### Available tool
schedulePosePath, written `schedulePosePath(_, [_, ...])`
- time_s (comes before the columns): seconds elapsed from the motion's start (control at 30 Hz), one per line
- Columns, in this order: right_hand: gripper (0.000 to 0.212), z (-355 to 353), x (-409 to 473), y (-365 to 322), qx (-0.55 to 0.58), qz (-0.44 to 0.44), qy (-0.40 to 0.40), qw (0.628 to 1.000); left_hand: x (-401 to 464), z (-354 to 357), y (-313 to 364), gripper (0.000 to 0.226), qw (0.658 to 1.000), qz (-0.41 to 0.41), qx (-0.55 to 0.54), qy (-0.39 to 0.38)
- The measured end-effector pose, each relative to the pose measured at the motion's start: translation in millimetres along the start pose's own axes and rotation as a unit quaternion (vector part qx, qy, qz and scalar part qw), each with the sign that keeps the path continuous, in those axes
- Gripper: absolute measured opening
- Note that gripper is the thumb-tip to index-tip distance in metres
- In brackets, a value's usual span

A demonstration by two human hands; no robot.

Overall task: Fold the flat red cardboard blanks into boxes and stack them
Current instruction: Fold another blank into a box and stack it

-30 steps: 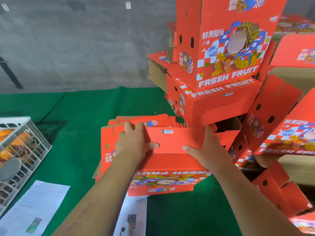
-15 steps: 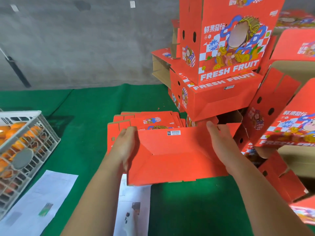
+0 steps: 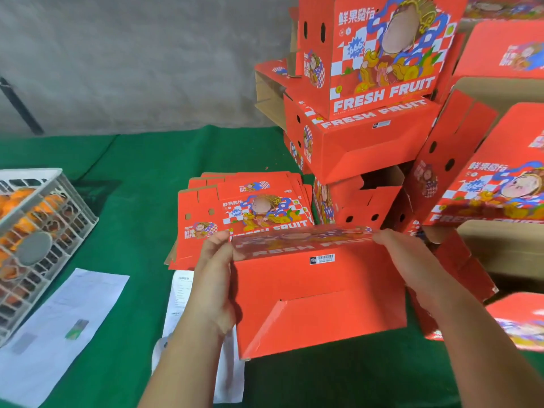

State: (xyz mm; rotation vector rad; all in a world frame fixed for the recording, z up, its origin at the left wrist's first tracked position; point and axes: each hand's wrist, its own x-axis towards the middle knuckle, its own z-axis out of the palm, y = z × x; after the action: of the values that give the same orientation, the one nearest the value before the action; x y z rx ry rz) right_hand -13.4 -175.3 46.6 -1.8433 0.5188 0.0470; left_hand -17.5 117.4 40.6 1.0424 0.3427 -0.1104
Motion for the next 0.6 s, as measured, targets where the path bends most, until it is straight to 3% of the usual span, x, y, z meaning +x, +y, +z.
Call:
schedulePosePath(0.13, [0.054, -13.6, -1.4, 14.7, 0.008, -0.033, -0.006, 0.999, -3.9, 3.5, -13.7, 0.053, 0.998, -0.056, -0.039, 0.011])
schedulePosePath(0.23, [0.028, -27.9, -2.6, 20.4, 0.034, -0.028, 0.016, 0.999, -4.9, 16.4, -21.5, 0.043, 0.989, -0.146, -0.022, -0.017])
schedulePosePath(0.33, [0.029, -47.5, -3.7, 29.7, 0.047, -0.023, 0.019, 0.998, -7.1, 34.3, -35.6, 0.042, 0.968, -0.239, 0.038, -0.062])
schedulePosePath(0.43, [0.034, -71.4, -2.7, 42.8, 0.081, 0.009, 0.024, 0.996, -10.3, 52.9, -54.4, 0.043, 0.968, -0.239, 0.057, -0.055])
schedulePosePath(0.6, [0.042, -107.7, 8.1, 59.7, 0.115, 0.02, 0.015, 0.993, -17.0, 74.6, -88.1, 0.069, 0.988, -0.148, 0.01, -0.033])
